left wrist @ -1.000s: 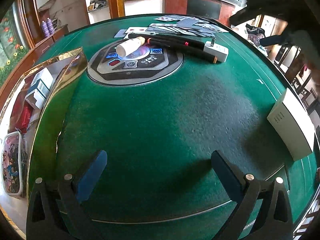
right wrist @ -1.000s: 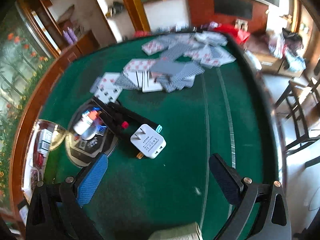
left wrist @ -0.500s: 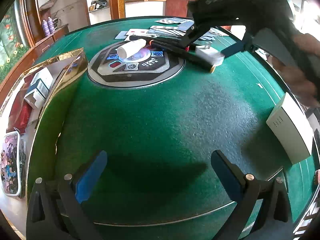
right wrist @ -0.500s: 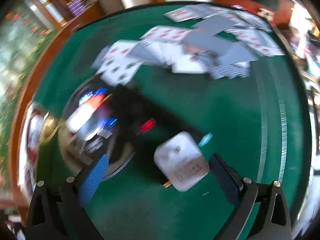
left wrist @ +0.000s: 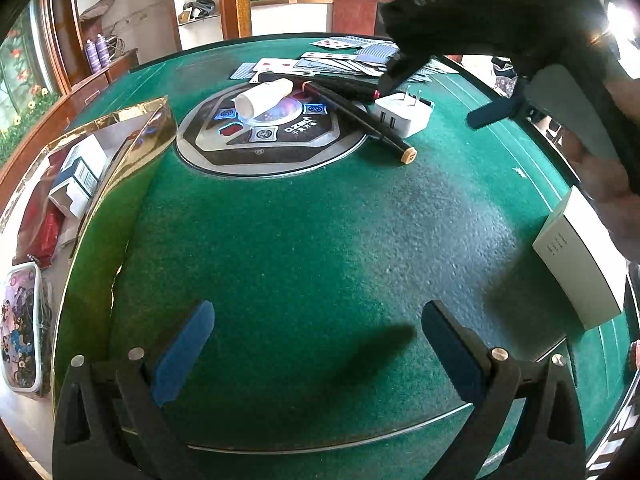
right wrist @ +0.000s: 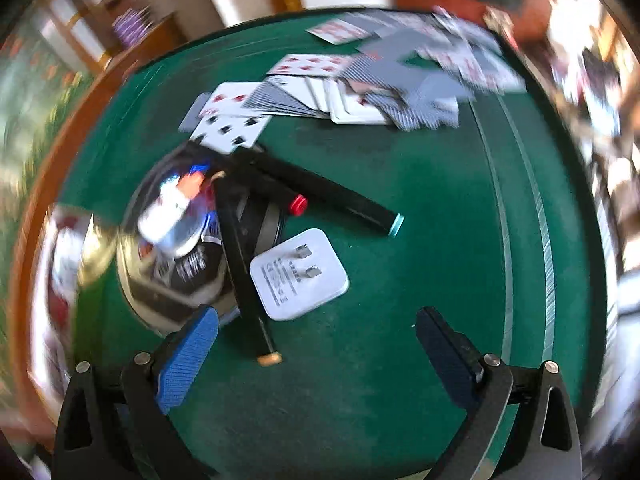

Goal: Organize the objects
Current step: 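Grasp the white charger plug with the right gripper and lift it, then grasp the black beige-capped marker with the left gripper while the right holds the charger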

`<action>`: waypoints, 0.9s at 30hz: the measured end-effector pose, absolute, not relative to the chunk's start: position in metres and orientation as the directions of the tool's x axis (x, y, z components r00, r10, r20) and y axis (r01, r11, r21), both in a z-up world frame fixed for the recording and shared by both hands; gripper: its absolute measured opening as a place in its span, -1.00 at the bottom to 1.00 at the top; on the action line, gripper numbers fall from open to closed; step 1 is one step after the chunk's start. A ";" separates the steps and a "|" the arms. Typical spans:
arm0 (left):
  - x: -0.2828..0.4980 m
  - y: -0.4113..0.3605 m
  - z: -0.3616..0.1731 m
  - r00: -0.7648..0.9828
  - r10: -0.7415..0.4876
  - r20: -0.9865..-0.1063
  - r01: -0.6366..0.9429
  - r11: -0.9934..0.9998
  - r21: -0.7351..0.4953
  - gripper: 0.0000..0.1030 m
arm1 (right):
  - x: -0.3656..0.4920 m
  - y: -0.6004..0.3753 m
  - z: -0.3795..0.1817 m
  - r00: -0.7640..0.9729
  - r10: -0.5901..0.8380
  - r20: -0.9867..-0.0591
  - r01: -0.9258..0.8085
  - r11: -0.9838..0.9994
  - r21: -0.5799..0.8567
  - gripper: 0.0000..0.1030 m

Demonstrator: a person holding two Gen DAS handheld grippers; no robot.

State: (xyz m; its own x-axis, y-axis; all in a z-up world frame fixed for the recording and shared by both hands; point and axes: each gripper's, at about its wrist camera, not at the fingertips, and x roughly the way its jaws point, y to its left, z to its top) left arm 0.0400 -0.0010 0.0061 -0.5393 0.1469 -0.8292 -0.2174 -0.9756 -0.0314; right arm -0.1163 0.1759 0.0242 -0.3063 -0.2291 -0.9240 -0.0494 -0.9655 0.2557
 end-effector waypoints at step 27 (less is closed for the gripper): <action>0.038 -0.030 0.016 -0.527 0.292 -0.798 -0.168 -0.957 -0.238 0.99 | -0.062 0.189 0.017 -0.344 -0.081 -0.936 -0.065 -0.992 0.110 0.22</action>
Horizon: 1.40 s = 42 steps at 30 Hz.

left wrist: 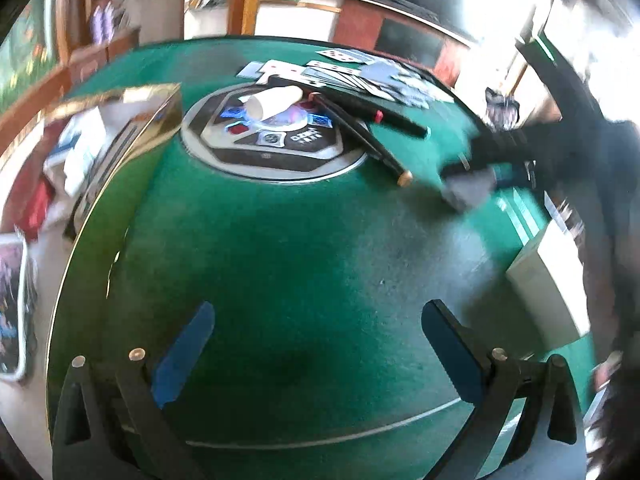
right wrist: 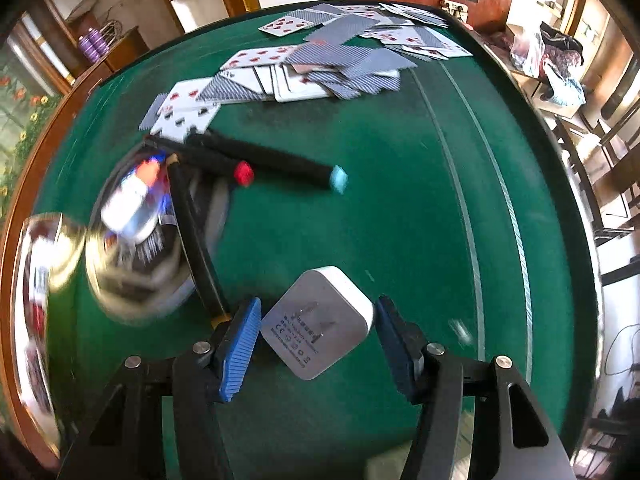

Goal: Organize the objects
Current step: 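Grasp the black beige-capped marker with the left gripper while the right holds the charger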

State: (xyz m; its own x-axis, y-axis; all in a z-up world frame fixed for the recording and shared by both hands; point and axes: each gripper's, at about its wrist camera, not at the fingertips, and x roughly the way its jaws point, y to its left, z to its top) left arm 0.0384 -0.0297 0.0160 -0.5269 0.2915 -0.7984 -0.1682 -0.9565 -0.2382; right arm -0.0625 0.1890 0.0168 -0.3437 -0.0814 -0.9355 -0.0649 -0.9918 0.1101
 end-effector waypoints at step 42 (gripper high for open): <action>-0.061 0.015 0.020 -0.529 0.199 -0.825 -0.223 -0.971 -0.091 -0.73 | -0.001 0.190 0.005 -0.441 -0.144 -0.886 0.040 -0.989 0.141 0.27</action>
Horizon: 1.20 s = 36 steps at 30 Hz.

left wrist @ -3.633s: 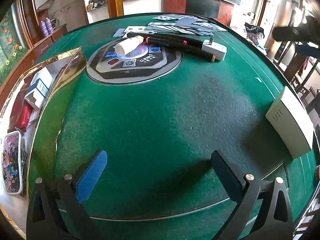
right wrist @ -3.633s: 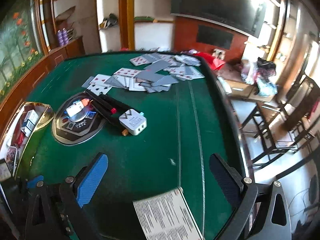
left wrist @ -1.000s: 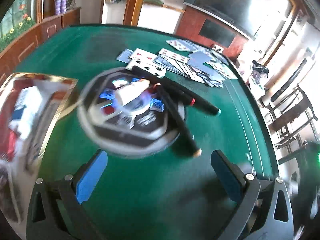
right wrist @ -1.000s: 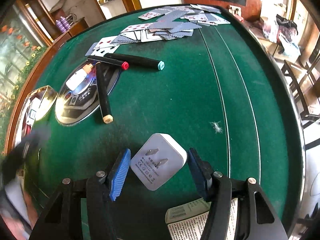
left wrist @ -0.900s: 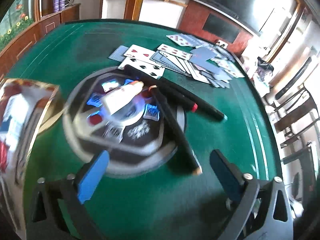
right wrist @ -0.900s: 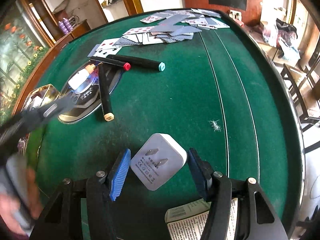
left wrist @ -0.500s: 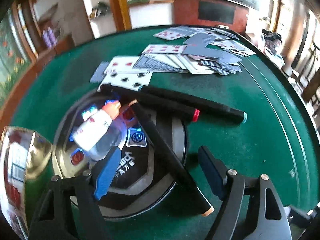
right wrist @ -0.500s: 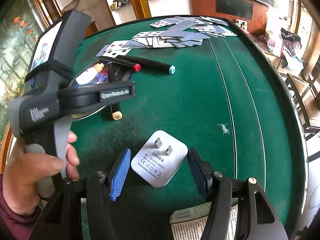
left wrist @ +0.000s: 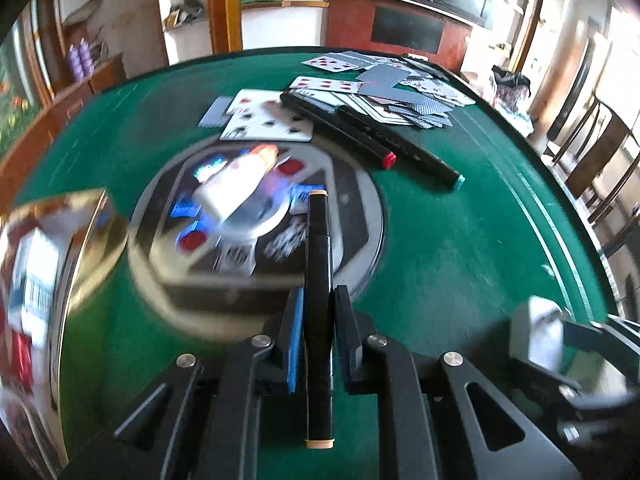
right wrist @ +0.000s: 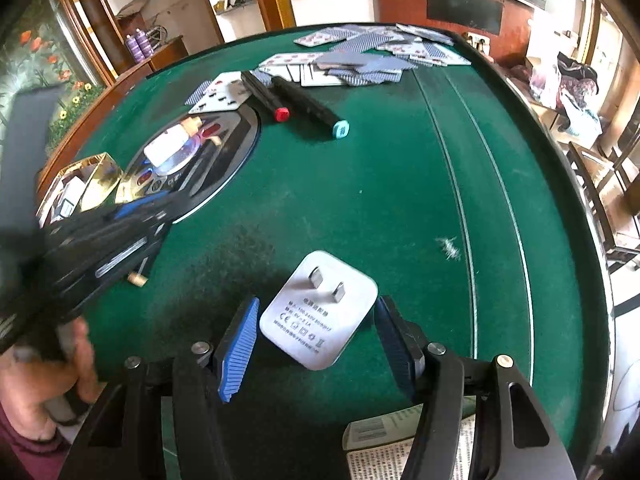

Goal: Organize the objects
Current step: 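Grasp the black beige-capped marker with the left gripper while the right holds the charger, then carry the marker with the left gripper while the right carries the charger to the tray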

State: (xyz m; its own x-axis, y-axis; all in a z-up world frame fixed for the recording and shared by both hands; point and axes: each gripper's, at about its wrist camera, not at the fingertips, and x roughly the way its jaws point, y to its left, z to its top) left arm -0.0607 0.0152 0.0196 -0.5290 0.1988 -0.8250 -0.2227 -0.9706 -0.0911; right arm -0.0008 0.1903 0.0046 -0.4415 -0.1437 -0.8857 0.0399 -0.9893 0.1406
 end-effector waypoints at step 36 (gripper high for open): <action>0.106 -0.201 0.086 -0.703 0.241 -0.669 -0.059 -0.957 -0.284 -0.72 | 0.042 0.136 0.047 -0.525 -0.225 -0.821 0.063 -0.972 0.226 -0.17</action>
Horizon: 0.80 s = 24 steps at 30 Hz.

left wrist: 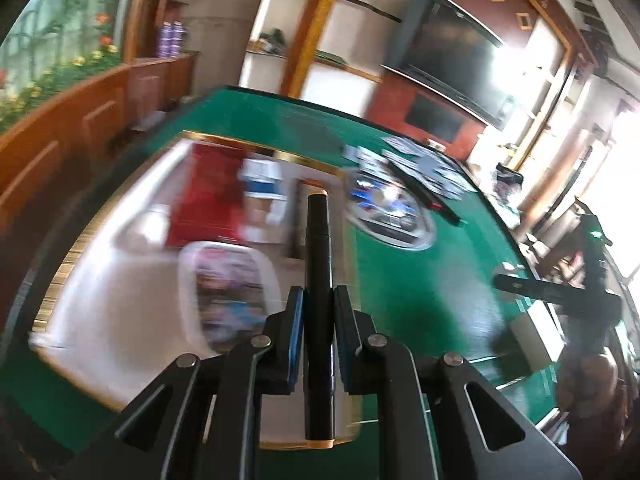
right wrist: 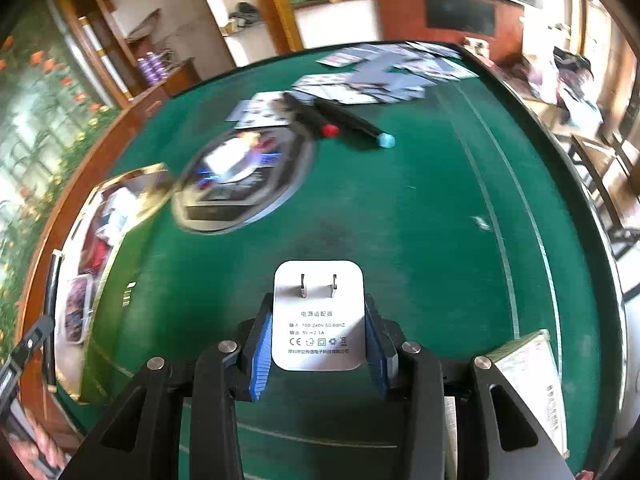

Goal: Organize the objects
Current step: 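Carry the marker with the left gripper while the right carries the charger to the tray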

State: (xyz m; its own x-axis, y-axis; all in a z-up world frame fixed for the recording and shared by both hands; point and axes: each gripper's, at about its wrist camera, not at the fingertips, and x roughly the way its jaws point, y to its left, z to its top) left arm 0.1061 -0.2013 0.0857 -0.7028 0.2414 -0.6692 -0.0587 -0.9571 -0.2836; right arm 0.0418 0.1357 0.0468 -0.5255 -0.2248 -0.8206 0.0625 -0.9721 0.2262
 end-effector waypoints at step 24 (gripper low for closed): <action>0.075 -0.302 0.031 -0.605 0.057 -0.794 0.107 -0.983 -0.152 -0.72 | 0.025 -0.097 0.048 -0.357 -0.392 -0.848 0.448 -0.868 0.212 -0.16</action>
